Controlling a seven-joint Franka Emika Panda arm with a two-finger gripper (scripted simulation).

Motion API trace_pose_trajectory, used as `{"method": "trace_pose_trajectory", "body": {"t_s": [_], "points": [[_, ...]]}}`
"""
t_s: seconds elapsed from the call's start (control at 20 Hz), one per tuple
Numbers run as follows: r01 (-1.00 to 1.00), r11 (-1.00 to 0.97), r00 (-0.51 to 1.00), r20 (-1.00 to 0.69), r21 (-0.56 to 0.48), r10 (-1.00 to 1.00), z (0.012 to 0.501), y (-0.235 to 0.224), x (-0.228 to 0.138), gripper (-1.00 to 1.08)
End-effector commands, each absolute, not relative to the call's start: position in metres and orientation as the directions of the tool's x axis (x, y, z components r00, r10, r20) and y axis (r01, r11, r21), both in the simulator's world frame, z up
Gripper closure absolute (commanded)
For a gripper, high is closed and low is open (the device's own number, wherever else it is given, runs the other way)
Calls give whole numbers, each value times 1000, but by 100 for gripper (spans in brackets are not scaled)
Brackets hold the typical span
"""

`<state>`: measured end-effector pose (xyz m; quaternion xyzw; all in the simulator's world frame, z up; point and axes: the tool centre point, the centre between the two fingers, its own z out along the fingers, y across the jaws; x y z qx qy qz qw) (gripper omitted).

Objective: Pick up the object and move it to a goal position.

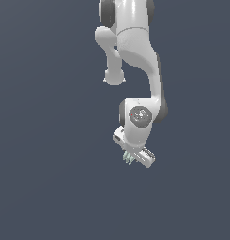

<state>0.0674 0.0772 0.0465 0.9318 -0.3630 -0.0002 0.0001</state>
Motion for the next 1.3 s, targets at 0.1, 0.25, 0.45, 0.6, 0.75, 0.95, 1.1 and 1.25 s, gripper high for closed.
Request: {"method": "trace_pose_trajectory", "body": {"t_s": [0.1,0.25,0.45,0.6,0.75,0.95,1.1,1.25], "points": [[-677,-736,736,0,0,-677,47,77,68,108],[-677,-736,736,0,0,-677,47,77,68,108],[-677,-736,736,0,0,-677,47,76,67,108],[-677,-736,736,0,0,-677,48,69,65,108],[-677,-736,736,0,0,-677,50,57,61,108],[-677,-736,736,0,0,-677,54,28,52,108],[-677,-736,736,0,0,-677,58,-2,43,108],[-677,-736,736,0,0,-677,62,-33,34,108]]}}
